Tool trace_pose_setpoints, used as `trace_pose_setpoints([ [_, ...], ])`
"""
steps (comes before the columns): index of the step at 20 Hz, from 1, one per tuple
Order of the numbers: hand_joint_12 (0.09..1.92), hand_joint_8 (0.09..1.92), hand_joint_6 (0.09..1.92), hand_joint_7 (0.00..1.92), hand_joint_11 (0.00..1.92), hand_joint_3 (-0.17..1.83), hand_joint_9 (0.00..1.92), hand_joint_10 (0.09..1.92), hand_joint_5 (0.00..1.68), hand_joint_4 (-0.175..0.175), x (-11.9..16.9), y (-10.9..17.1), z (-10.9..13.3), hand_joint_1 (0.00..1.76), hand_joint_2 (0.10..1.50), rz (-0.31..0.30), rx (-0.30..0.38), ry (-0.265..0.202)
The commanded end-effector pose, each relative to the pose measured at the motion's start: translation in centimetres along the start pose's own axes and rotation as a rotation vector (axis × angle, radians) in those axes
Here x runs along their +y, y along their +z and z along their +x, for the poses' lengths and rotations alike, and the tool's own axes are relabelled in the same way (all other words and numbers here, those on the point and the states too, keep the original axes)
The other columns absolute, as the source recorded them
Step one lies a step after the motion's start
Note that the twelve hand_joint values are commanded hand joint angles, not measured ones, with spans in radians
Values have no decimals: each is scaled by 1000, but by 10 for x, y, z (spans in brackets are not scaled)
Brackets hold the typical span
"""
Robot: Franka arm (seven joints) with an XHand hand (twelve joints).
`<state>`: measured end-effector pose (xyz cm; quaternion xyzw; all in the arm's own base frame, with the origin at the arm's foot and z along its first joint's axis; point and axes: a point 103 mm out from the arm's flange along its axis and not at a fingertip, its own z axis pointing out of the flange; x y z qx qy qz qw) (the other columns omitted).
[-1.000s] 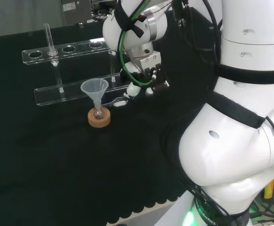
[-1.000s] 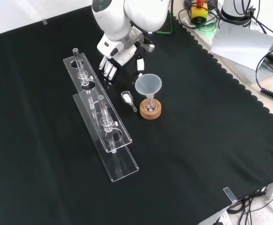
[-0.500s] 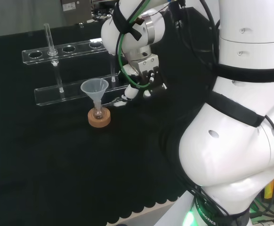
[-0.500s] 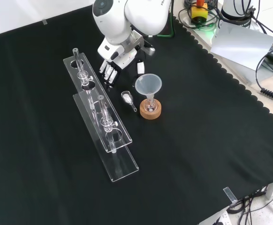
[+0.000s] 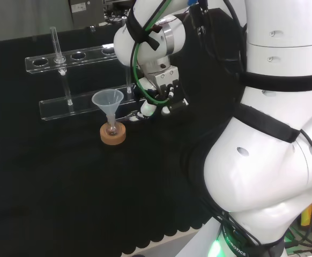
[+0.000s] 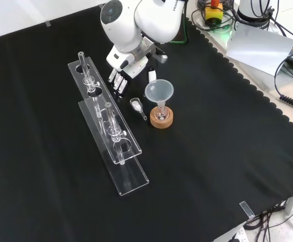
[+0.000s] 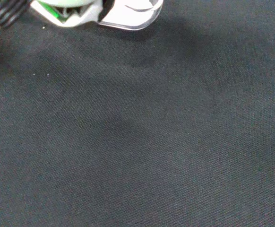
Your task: Pick up the weighing funnel.
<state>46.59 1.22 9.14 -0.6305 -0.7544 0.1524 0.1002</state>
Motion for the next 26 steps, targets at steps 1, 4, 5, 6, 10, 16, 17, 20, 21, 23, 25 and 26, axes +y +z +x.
trace_pose_setpoints([
  [1,1322,781,560,420,416,727,689,650,476,-82,2,4,3,858,631,-2,-6,-2],
  [4,1322,780,561,417,415,727,689,650,470,-83,6,12,8,858,630,-1,-8,-3],
  [5,1322,780,562,416,415,727,689,650,469,-83,7,13,10,858,630,-2,-5,-3],
  [6,1322,781,563,415,415,727,689,650,469,-83,8,15,11,858,630,-5,-5,-5],
  [10,1322,782,568,412,414,727,688,650,470,-83,10,17,14,861,630,-10,-7,-6],
  [16,1321,784,582,411,412,726,687,650,482,-85,11,17,17,862,630,-14,-18,4],
  [17,1321,785,585,411,412,726,687,650,485,-85,12,17,17,863,630,-13,-20,5],
  [20,1321,786,596,411,411,726,687,651,493,-85,12,17,18,866,629,-13,-30,7],
  [21,1321,786,600,412,410,725,687,651,497,-86,12,17,18,868,629,-15,-33,8],
  [23,1321,788,609,413,410,725,687,651,504,-86,13,18,20,871,628,-22,-41,14],
  [25,1321,789,619,415,410,724,687,651,512,-86,13,21,23,875,628,-27,-44,14],
  [26,1321,789,626,417,410,724,687,651,519,-86,13,21,21,877,627,-29,-36,11],
])
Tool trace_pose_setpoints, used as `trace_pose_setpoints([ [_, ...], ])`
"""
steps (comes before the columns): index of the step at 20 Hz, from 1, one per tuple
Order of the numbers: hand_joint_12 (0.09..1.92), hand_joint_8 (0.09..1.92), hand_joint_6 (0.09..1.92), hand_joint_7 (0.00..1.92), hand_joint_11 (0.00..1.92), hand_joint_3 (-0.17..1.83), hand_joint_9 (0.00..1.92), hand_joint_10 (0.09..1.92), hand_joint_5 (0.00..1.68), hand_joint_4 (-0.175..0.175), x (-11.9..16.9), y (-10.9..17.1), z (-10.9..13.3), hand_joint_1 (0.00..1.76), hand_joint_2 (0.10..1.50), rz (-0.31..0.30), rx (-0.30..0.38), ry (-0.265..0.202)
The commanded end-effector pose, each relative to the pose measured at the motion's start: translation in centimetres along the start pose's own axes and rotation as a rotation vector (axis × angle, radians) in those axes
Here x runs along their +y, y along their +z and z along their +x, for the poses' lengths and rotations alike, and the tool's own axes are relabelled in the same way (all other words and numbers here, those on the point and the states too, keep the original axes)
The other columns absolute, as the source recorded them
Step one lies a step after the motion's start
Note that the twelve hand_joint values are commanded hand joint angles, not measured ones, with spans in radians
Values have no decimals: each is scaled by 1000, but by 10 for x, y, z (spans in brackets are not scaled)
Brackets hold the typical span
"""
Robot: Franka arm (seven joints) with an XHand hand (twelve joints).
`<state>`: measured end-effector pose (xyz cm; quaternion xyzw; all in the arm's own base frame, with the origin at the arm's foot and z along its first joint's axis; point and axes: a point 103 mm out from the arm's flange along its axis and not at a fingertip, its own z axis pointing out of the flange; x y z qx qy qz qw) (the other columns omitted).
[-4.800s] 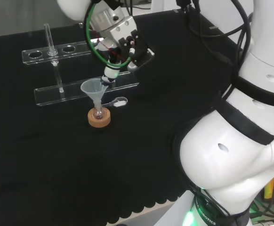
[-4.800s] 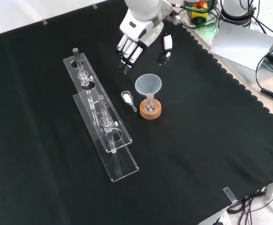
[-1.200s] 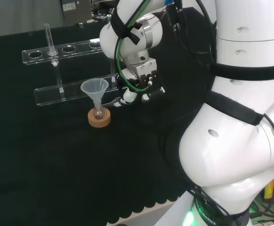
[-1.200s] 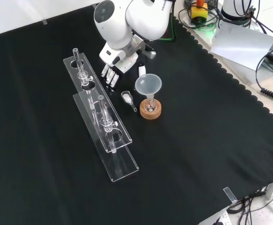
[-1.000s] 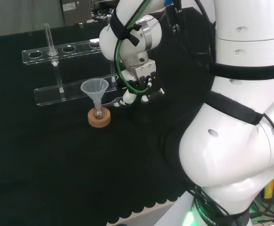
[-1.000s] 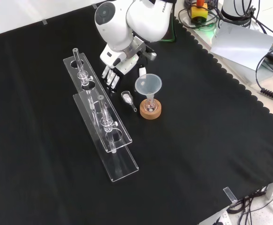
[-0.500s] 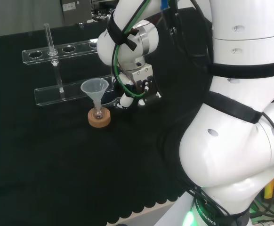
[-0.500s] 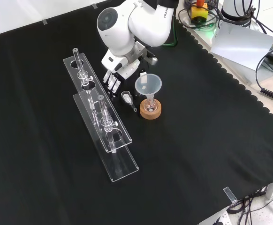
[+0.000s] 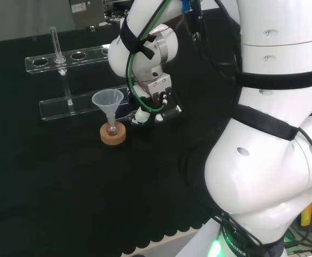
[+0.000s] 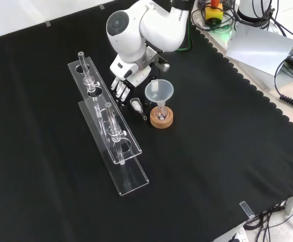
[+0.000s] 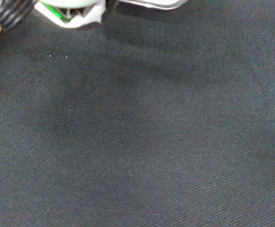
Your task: Pick up the weighing funnel.
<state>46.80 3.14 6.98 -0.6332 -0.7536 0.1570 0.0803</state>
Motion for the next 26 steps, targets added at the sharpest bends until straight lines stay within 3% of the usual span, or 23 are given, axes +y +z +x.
trace_pose_setpoints([
  [1,1321,790,633,418,410,724,688,651,526,-86,0,4,1,879,627,-11,-1,-1],
  [14,1323,793,771,433,404,726,696,653,545,-89,4,9,1,885,628,-4,14,39],
  [26,1324,795,807,437,399,728,700,655,574,-90,7,15,-3,890,633,6,12,37],
])
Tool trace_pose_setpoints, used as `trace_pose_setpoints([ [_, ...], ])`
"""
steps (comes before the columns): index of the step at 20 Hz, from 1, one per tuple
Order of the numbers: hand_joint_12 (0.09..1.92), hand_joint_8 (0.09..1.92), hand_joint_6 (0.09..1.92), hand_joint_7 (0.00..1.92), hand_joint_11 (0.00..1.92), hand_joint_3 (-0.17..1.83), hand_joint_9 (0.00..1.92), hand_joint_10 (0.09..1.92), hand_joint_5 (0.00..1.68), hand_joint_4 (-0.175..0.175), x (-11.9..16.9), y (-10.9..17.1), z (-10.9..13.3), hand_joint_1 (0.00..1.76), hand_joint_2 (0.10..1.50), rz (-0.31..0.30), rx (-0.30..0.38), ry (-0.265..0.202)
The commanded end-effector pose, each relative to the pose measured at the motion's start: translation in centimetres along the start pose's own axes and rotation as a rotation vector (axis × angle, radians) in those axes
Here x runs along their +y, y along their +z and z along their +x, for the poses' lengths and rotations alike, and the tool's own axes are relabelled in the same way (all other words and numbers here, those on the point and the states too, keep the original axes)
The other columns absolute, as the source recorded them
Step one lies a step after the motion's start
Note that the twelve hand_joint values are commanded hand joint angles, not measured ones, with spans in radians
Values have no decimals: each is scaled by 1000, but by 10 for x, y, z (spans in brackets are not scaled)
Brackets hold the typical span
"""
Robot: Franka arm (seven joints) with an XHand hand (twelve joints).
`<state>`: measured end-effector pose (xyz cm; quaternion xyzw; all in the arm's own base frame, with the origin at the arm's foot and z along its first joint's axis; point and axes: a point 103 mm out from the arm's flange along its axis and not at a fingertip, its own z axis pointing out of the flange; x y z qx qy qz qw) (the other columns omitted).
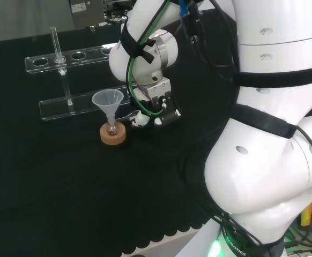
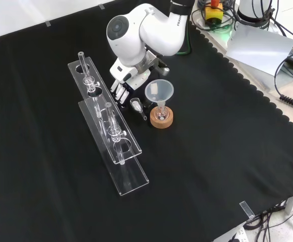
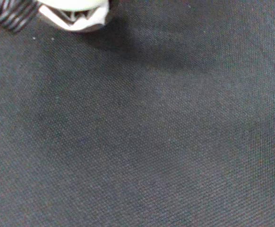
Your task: Pick up the weighing funnel.
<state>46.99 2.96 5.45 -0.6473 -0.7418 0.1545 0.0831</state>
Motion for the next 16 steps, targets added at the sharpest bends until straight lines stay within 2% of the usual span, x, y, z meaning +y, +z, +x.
trace_pose_setpoints([
  [1,1324,795,811,437,399,729,701,655,580,-89,0,1,-2,890,634,2,-4,1],
  [9,1327,791,869,486,401,724,743,649,749,-69,0,1,0,910,692,1,-33,5],
  [10,1326,784,949,521,409,625,772,642,836,1,0,0,-1,956,770,-4,-39,8],
  [11,1320,767,1006,566,422,542,809,625,904,56,0,-2,-2,995,829,-6,-43,11],
  [12,1309,750,1041,623,441,531,855,606,953,85,0,-3,-4,1024,842,-7,-48,13],
  [16,1286,738,1096,740,478,639,949,573,1017,100,-1,-11,-12,1064,792,-11,-46,20],
])
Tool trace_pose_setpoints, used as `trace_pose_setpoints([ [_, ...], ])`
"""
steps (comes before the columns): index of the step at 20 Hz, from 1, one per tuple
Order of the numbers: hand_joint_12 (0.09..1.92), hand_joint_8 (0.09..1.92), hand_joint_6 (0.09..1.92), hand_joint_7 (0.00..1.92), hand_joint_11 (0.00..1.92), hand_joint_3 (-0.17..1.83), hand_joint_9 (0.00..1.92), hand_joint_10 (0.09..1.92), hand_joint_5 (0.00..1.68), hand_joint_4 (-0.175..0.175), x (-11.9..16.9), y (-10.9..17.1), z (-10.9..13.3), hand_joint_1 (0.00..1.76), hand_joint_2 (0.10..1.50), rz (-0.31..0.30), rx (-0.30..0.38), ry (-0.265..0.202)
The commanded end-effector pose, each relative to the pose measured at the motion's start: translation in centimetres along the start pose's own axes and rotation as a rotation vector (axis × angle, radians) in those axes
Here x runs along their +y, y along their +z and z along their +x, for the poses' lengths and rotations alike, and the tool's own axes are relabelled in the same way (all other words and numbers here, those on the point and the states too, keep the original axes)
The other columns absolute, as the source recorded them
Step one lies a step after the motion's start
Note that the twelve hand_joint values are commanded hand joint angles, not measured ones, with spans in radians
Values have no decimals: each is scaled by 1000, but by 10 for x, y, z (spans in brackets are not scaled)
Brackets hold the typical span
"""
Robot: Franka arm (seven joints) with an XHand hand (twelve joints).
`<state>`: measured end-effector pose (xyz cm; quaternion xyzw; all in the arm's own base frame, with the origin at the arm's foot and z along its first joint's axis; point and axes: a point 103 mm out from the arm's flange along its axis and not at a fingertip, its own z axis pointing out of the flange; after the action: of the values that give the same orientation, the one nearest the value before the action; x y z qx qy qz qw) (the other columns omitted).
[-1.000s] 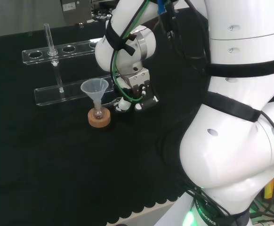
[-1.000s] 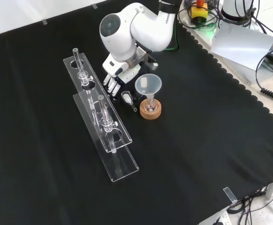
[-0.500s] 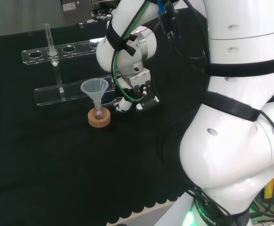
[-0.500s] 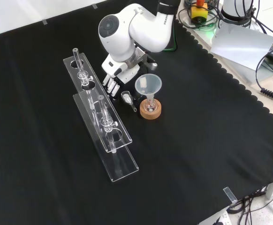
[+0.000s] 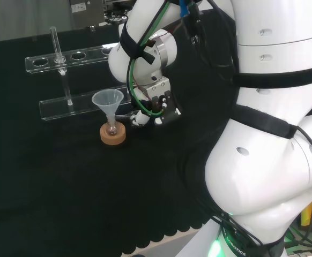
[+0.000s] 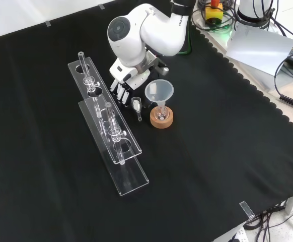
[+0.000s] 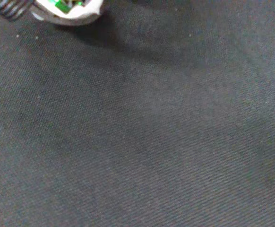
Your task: Pick up the weighing funnel.
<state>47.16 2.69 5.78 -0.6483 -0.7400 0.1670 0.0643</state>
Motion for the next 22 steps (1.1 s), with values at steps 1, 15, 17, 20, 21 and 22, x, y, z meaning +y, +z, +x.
trace_pose_setpoints([
  [1,1286,739,1100,747,481,648,955,572,1019,100,-2,-10,-12,1066,787,-6,-2,10],
  [15,1282,752,1115,776,527,695,992,576,1024,103,-19,-41,-57,1068,764,13,-10,35],
  [17,1273,753,1117,784,539,705,999,574,1025,101,-23,-47,-64,1069,759,4,-13,45],
  [20,1268,754,1118,792,545,710,1005,574,1026,100,-30,-57,-73,1070,756,-8,-11,56],
  [21,1268,754,1118,794,546,711,1007,574,1026,100,-33,-59,-75,1070,755,-12,-12,58],
  [22,1267,755,1119,796,547,712,1008,574,1026,100,-35,-62,-77,1070,755,-13,-11,61],
])
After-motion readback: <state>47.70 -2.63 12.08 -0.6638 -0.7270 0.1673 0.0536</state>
